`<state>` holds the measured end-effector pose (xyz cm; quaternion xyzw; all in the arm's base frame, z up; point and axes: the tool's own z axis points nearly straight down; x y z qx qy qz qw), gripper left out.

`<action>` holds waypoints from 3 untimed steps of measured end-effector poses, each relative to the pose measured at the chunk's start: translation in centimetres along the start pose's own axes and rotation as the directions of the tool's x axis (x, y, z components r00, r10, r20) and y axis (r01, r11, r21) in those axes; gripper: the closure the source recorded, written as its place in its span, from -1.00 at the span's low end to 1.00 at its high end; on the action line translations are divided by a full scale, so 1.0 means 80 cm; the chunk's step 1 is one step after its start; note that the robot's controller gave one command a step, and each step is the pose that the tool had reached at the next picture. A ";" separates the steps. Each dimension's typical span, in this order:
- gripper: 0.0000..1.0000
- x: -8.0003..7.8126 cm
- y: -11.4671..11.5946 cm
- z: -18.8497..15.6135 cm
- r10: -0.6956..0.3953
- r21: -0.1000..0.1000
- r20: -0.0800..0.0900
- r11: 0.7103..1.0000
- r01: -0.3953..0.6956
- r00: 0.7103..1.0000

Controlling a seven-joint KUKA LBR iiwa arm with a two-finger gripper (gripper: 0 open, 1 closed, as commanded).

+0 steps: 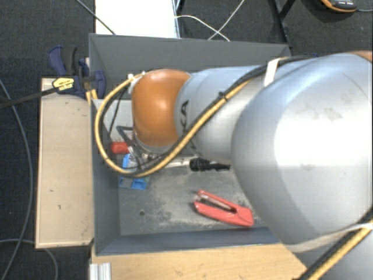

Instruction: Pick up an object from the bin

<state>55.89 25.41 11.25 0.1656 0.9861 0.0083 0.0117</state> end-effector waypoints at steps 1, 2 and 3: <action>1.00 -0.001 0.001 -0.027 0.001 -0.001 0.001 1.000 -0.001 1.000; 1.00 -0.003 0.002 -0.045 0.001 -0.005 0.005 1.000 -0.001 1.000; 1.00 -0.004 0.002 -0.052 0.001 -0.007 0.007 1.000 -0.001 1.000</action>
Offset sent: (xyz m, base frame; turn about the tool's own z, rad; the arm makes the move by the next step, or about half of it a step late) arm 0.0009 0.0001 0.0405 0.0006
